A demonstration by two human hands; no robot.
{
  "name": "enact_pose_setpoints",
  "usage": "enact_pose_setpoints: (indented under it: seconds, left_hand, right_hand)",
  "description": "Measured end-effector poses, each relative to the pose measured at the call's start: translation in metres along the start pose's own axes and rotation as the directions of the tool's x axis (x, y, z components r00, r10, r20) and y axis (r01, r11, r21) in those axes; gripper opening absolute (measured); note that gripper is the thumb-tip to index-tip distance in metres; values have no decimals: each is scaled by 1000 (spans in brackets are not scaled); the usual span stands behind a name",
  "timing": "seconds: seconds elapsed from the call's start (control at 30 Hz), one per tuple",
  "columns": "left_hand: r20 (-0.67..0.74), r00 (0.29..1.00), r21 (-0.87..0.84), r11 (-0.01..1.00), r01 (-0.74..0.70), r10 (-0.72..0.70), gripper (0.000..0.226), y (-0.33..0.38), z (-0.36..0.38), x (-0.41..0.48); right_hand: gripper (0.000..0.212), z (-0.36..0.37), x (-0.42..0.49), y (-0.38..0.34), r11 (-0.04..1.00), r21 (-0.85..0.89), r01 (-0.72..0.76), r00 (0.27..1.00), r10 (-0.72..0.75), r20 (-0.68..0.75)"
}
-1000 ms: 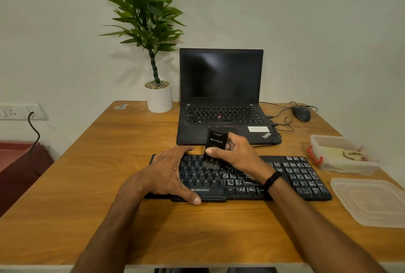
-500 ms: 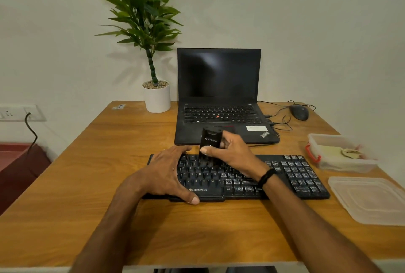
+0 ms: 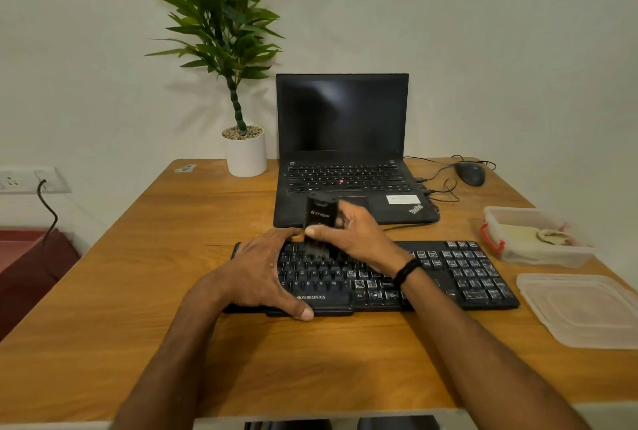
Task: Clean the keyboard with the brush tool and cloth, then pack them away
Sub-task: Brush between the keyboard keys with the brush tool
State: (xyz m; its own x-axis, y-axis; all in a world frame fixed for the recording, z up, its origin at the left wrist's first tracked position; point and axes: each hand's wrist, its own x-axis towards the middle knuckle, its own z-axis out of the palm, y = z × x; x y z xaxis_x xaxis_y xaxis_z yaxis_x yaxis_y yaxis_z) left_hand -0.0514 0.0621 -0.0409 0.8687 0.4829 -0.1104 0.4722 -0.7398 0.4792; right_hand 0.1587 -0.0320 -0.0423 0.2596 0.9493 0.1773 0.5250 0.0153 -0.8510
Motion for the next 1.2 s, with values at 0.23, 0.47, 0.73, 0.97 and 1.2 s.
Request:
enact_pose_setpoints:
  seconds: [0.23, 0.47, 0.73, 0.97, 1.2]
  left_hand:
    - [-6, 1000, 15, 1000, 3, -3, 138, 0, 1, 0]
    - [3, 1000, 59, 998, -11, 11, 131, 8, 0, 0]
    - [83, 995, 136, 990, 47, -58, 140, 19, 0, 12]
    - [221, 969, 236, 970, 58, -111, 150, 33, -7, 35]
    - [246, 967, 212, 977, 18, -71, 141, 30, -6, 42]
  right_hand:
    - [36, -18, 2, 3, 979, 204, 11, 916, 72, -394]
    - [33, -29, -7, 0, 974, 228, -1, 903, 99, -418]
    - [43, -24, -18, 0, 995, -101, 10, 993, -21, -115]
    - [41, -35, -25, 0, 996, -67, -60, 988, 50, -145]
    - [35, -29, -42, -6, 989, -146, 29, 982, -56, -181]
